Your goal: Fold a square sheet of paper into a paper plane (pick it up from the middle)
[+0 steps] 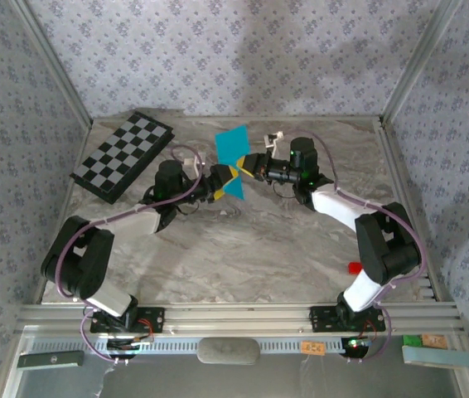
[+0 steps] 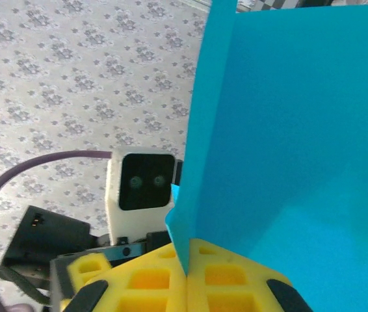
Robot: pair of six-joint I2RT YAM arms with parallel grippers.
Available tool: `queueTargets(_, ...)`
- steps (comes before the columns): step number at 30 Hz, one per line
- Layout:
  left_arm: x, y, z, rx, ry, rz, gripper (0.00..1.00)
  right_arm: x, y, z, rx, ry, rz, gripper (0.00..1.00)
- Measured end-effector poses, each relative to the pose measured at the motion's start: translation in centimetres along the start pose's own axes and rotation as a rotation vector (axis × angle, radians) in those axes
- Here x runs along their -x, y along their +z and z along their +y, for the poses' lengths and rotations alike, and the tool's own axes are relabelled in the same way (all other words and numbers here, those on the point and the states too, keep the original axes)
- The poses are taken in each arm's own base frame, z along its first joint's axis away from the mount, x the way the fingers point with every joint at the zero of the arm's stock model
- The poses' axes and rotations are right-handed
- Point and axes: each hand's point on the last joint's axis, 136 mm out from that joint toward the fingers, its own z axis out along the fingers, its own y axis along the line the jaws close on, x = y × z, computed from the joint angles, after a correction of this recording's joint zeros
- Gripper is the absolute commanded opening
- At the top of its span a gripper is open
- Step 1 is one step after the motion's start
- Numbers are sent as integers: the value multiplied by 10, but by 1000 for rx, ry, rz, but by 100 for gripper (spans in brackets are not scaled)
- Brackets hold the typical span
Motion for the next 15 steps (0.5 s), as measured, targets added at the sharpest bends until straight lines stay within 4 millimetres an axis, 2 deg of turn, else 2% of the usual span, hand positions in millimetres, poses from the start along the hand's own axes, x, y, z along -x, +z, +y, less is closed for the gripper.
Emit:
queueTargets(5,4,0,-10,-42,25,-17,71,3,-1,7,30,8,-6,7)
queueTargets(10,6,0,-15,-61,42,-25,54,1,-2,5,30,23,1,7)
queueTargets(15,7,-1,-18,-69,52,-28,47,0,-2,4,28,26,2,7)
